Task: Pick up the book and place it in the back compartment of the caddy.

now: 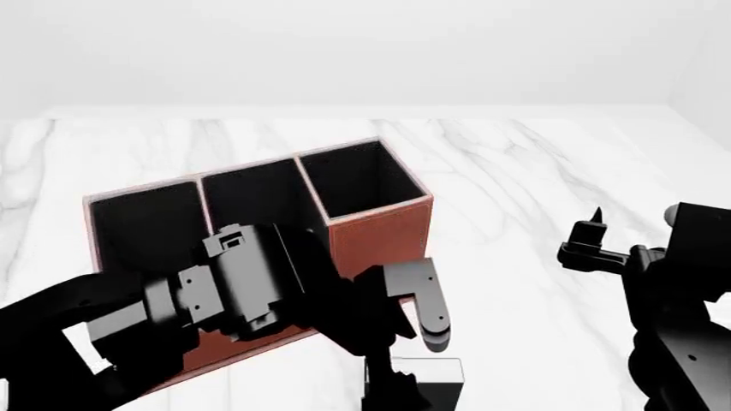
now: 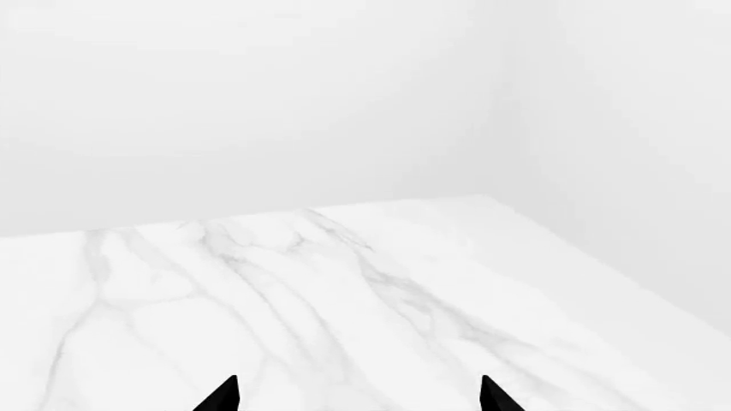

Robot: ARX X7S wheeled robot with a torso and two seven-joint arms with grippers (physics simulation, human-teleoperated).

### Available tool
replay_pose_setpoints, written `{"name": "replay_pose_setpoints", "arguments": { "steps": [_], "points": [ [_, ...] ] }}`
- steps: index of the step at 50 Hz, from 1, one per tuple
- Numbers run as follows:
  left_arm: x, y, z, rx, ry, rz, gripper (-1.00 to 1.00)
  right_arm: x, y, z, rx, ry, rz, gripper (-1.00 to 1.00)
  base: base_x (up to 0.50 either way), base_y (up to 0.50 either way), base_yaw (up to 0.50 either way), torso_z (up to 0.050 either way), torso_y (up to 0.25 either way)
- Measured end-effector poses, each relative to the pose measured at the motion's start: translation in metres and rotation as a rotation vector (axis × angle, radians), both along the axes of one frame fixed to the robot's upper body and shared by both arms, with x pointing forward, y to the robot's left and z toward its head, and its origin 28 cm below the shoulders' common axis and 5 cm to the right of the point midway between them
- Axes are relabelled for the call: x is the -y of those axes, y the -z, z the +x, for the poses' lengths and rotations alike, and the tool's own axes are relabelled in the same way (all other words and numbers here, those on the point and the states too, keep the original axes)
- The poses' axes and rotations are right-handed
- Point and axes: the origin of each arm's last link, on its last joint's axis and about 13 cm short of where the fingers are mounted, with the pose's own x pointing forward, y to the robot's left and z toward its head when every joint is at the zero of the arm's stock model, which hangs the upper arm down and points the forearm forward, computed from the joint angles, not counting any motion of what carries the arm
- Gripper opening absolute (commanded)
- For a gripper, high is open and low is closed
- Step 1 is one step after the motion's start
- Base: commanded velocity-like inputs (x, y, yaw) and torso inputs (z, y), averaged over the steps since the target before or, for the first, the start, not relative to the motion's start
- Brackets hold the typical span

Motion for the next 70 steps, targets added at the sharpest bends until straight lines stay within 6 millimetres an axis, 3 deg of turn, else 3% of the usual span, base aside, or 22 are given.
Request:
{"name": "replay_pose_setpoints", "arguments": {
  "steps": [24,35,46,47,70],
  "points": [
    [0.012,0.021,0.000,-0.049,0.042,0.019,1.00,0.001,0.000,0.000,0.004,0.002,0.006,1.00,0.00,0.00,0.00,0.000,0.000],
    [0.013,0.039,0.005,-0.091,0.033,0.036,1.00,0.002,0.002,-0.002,0.004,0.009,0.010,1.00,0.00,0.00,0.00,0.000,0.000],
    [0.013,0.041,0.016,-0.119,0.006,0.024,1.00,0.003,0.003,-0.003,0.006,0.014,0.014,1.00,0.00,0.00,0.00,-0.001,0.000],
    [0.013,0.041,0.017,-0.118,0.004,0.023,-1.00,0.004,0.003,-0.003,0.007,0.014,0.014,1.00,0.00,0.00,0.00,0.000,0.000],
    [0.014,0.032,0.000,-0.016,-0.022,0.094,-1.00,0.003,0.003,-0.001,0.011,0.014,0.017,1.00,0.00,0.00,0.00,0.000,0.000]
  ]
}}
